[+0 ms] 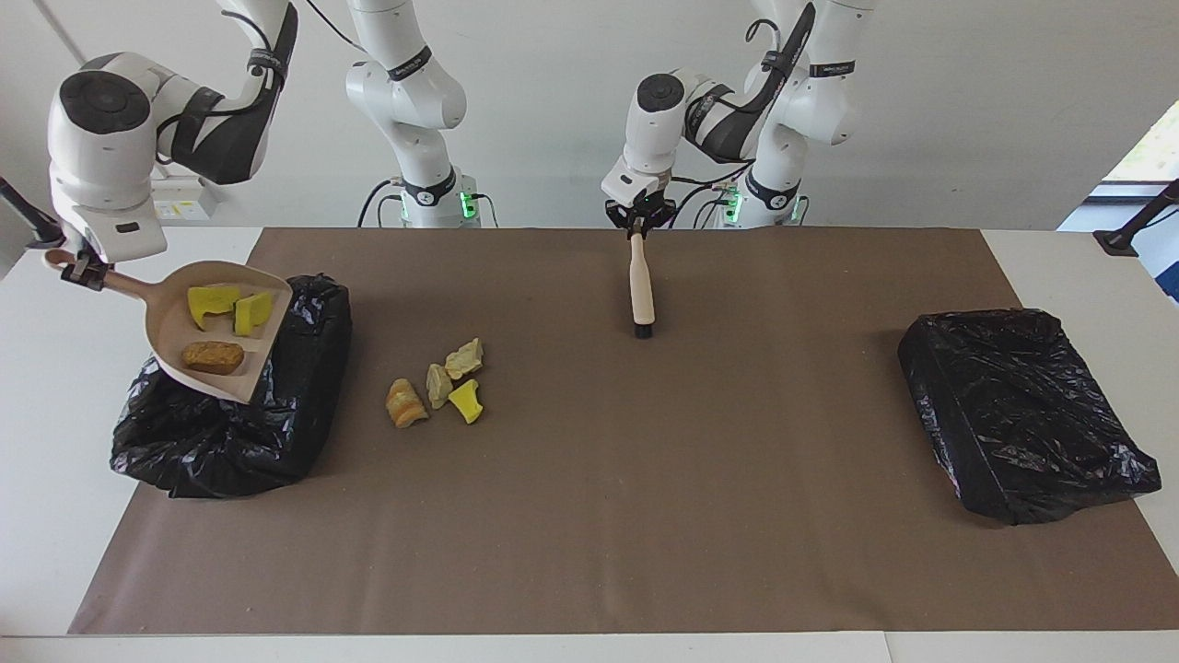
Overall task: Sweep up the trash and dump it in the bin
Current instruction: 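Carry the dustpan with the right gripper and tip it into the bin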
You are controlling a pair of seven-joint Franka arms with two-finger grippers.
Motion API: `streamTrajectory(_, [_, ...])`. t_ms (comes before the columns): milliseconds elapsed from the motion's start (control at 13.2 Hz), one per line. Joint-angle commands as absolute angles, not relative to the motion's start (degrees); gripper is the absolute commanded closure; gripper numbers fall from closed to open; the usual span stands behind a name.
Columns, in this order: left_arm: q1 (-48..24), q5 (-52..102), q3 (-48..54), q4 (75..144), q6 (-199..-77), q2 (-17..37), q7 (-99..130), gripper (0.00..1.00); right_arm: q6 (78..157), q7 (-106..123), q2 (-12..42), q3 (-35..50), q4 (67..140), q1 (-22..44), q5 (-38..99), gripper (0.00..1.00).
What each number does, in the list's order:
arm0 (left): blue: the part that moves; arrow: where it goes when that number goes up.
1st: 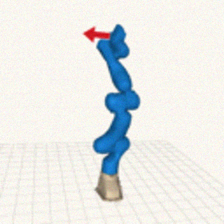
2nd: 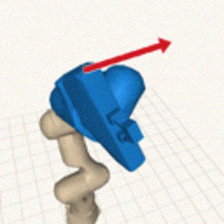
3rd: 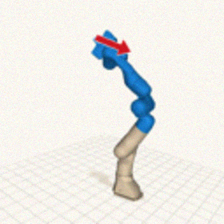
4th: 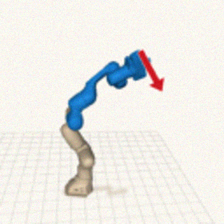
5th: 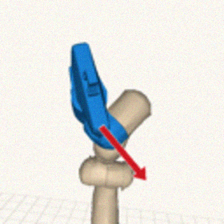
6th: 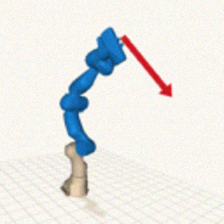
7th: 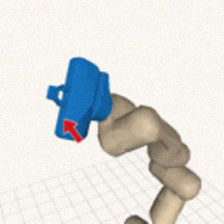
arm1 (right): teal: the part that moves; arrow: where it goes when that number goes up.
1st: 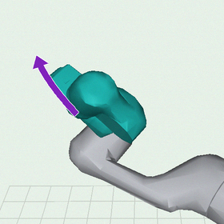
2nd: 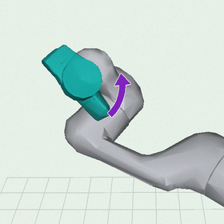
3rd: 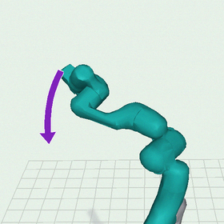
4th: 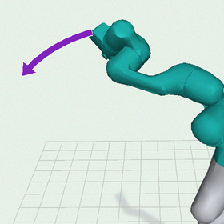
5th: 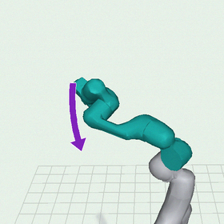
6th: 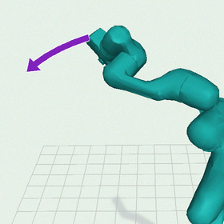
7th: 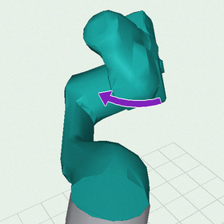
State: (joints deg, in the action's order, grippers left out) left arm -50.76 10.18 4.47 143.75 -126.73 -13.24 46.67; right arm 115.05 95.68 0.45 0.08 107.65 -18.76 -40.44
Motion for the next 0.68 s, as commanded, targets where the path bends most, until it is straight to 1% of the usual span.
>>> streamTrajectory(0, [-51.94,11.42,3.52,145.63,-127.70,-15.29,45.97,1.00,116.81,99.66,-0.09,0.26,108.46,-16.45,-45.59,1.00])
streamTrajectory(76, [-51.77,11.51,3.43,145.63,-127.53,-15.29,45.88,0.99,116.72,99.75,-0.17,0.35,108.63,-15.83,-47.09,1.00])
streamTrajectory(152, [-52.12,11.51,3.43,145.63,-127.01,-14.77,45.97,0.96,116.81,99.67,-0.52,0.35,109.33,-15.04,-48.24,1.00])
streamTrajectory(228, [-52.21,11.51,3.43,145.63,-127.00,-13.37,46.05,0.90,117.07,99.58,-0.70,0.35,109.68,-14.77,-49.64,1.00])
streamTrajectory(304, [-51.95,11.51,3.43,145.46,-126.91,-12.92,45.79,0.80,117.59,99.15,-0.62,0.35,109.69,-14.68,-51.05,1.00])
streamTrajectory(380, [-51.68,11.51,3.43,145.46,-126.91,-12.92,45.70,0.76,117.25,98.44,-0.70,0.35,109.69,-13.98,-52.72,1.00])
streamTrajectory(456, [-51.51,11.51,3.34,145.37,-126.65,-12.75,45.62,0.75,116.38,97.57,-0.96,0.35,110.04,-13.80,-53.78,1.00])
streamTrajectory(608, [-51.15,11.51,3.16,144.76,-126.65,-12.31,45.70,0.56,113.84,96.07,-1.49,0.35,110.21,-12.58,-56.32,1.00])
